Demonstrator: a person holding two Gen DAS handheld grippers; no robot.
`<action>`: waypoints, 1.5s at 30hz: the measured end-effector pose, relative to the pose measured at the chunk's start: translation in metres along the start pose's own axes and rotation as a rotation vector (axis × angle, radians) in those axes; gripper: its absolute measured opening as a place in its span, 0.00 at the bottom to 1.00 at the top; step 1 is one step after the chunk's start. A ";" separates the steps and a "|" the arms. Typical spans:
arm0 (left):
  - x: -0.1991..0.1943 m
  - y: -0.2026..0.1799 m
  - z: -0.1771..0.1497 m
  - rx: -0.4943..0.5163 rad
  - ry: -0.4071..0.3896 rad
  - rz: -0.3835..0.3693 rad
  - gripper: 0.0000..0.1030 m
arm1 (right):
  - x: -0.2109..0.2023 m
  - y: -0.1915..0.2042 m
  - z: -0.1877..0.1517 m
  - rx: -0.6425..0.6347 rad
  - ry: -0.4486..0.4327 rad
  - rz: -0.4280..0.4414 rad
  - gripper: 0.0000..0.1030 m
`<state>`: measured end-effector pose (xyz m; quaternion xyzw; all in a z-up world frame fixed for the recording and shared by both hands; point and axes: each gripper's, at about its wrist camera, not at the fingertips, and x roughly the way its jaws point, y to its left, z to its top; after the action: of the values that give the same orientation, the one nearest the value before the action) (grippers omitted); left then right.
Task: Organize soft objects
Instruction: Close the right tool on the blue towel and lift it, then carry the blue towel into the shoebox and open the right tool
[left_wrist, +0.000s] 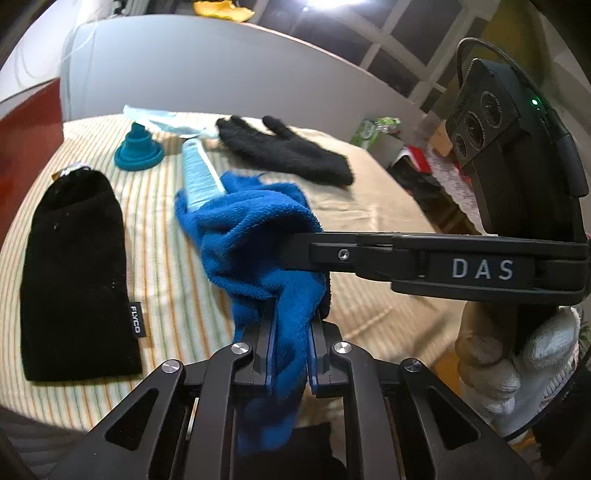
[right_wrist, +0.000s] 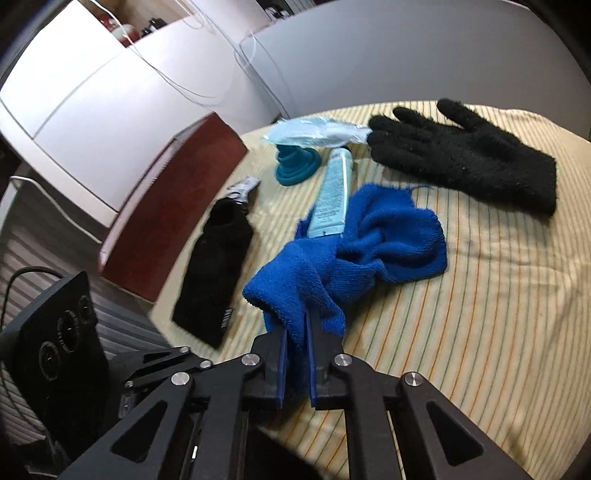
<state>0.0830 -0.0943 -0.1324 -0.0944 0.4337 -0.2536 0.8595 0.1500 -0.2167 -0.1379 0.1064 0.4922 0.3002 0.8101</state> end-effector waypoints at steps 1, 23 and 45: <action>-0.004 -0.003 0.000 0.000 -0.005 -0.010 0.11 | -0.006 0.003 -0.002 -0.002 -0.009 0.005 0.08; -0.081 -0.047 0.022 0.118 -0.191 -0.062 0.09 | -0.094 0.071 -0.002 -0.118 -0.168 0.042 0.05; -0.183 0.014 0.085 0.168 -0.437 0.139 0.09 | -0.098 0.189 0.090 -0.304 -0.281 0.149 0.05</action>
<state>0.0653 0.0079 0.0414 -0.0450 0.2204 -0.2024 0.9531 0.1223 -0.1124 0.0667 0.0596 0.3144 0.4122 0.8531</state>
